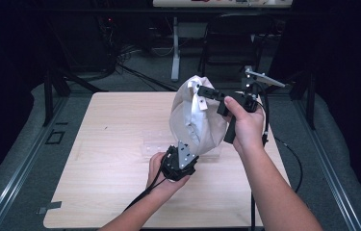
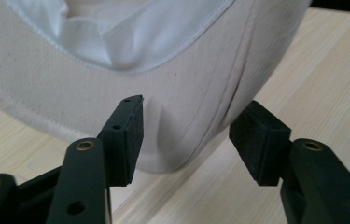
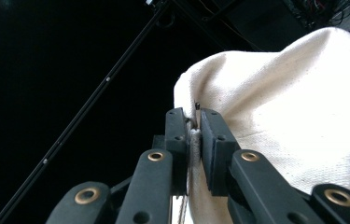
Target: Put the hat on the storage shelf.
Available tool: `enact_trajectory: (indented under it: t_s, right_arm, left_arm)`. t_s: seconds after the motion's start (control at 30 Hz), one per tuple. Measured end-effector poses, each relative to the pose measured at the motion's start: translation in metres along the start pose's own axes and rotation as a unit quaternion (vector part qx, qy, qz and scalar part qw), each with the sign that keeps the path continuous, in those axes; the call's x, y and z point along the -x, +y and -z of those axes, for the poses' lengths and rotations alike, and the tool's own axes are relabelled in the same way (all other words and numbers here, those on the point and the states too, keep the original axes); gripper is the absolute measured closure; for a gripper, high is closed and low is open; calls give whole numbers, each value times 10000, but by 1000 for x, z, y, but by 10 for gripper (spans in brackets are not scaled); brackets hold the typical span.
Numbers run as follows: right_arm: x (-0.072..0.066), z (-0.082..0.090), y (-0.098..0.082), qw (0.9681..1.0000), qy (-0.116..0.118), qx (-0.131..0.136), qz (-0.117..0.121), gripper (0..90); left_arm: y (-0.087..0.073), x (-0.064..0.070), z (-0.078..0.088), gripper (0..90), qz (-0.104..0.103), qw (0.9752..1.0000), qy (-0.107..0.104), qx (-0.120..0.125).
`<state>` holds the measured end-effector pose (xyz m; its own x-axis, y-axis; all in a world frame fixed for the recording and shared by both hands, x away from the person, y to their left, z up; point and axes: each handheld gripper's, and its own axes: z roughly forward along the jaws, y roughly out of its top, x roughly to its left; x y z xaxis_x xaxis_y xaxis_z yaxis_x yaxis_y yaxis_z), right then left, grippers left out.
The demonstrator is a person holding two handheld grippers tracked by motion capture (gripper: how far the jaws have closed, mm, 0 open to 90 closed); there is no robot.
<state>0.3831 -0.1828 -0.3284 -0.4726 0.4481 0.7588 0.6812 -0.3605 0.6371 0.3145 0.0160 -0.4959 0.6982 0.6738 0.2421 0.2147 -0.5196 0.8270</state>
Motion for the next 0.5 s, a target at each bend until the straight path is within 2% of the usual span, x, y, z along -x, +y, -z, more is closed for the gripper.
enact_trajectory:
  t_s: [0.1, 0.13, 0.17, 0.27, 0.4, 0.47, 0.5]
  right_arm:
    - [-1, -2, -2, 10000, -3, 42, 2, 823]
    - [-2, -2, -2, 10000, -8, 9, -7, 824]
    - [-2, -2, -2, 10000, 7, 24, -3, 823]
    - [-3, -3, -3, 10000, 6, 53, 17, 823]
    - [-3, -4, -3, 10000, 40, 37, 0, 822]
    - [-2, -4, -3, 10000, -6, -6, 22, 821]
    - [-2, -4, -3, 10000, -1, -2, 36, 821]
  left_arm:
    - [5, 2, -1, 443, 5, 9999, 113, 42]
    - [8, 1, -2, 449, 41, 9997, 225, 13]
    - [8, 1, -2, 478, 41, 9997, 225, 13]
    - [9, -5, 0, 648, 69, 9996, 281, 31]
    - [7, -11, 3, 772, 87, 9997, 234, 43]
    - [5, -21, 7, 797, 139, 9998, 83, 81]
    - [5, -21, 7, 800, 139, 9998, 83, 81]
